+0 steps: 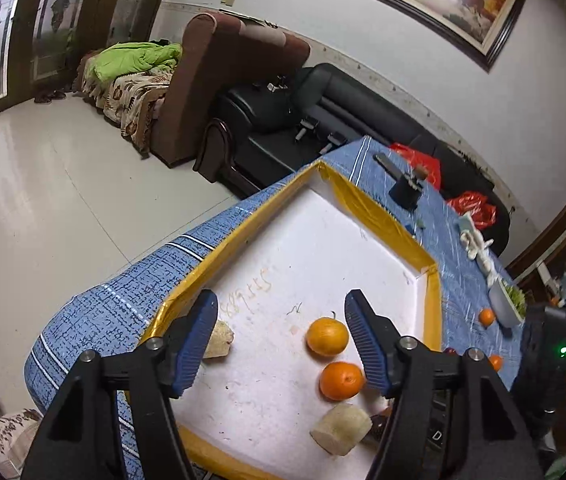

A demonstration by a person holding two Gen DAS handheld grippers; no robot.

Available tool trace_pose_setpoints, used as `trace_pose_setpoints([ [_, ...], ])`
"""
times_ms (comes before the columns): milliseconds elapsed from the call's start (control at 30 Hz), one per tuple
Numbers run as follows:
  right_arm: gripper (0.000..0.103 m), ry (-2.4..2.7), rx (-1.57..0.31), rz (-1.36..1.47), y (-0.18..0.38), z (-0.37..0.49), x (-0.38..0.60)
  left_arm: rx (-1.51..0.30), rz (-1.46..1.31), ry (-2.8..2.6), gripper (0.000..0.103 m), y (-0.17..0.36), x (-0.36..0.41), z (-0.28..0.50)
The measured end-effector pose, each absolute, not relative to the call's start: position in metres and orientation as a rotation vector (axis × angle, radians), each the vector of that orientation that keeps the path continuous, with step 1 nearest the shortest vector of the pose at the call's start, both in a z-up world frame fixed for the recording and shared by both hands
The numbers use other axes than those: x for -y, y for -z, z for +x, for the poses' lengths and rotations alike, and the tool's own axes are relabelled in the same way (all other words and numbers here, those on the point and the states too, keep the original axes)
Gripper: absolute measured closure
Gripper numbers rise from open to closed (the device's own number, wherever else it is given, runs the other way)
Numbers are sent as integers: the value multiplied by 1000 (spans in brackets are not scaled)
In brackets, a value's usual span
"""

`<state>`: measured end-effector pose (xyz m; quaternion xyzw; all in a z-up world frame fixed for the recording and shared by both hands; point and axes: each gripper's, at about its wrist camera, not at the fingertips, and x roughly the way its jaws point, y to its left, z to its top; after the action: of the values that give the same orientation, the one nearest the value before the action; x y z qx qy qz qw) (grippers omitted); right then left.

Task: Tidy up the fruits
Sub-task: 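Lower the mandarin and plum into the yellow tray and open both grippers, then grasp a mandarin with the right gripper while the left gripper grasps a dark plum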

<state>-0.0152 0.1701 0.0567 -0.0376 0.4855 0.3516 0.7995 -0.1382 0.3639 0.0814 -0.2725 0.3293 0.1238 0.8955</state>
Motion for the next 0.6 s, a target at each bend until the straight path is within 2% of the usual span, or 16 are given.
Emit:
trace_pose_setpoints([
  [67, 52, -762, -1031, -60, -59, -15, -166, -679, -568, -255, 35, -82, -365, -139],
  [100, 49, -761, -1023, -55, -61, -16, -166, -678, -572, -252, 34, -83, -364, -139],
  [333, 48, -735, -959, 15, -83, -23, -130, -686, -574, -228, 33, -85, -356, -143],
  [433, 48, -685, -927, 46, -91, -26, -92, -688, -563, -213, 28, -88, -348, -145],
  [600, 40, -533, -911, 91, -93, -26, -12, -701, -519, -157, 28, -92, -323, -139],
])
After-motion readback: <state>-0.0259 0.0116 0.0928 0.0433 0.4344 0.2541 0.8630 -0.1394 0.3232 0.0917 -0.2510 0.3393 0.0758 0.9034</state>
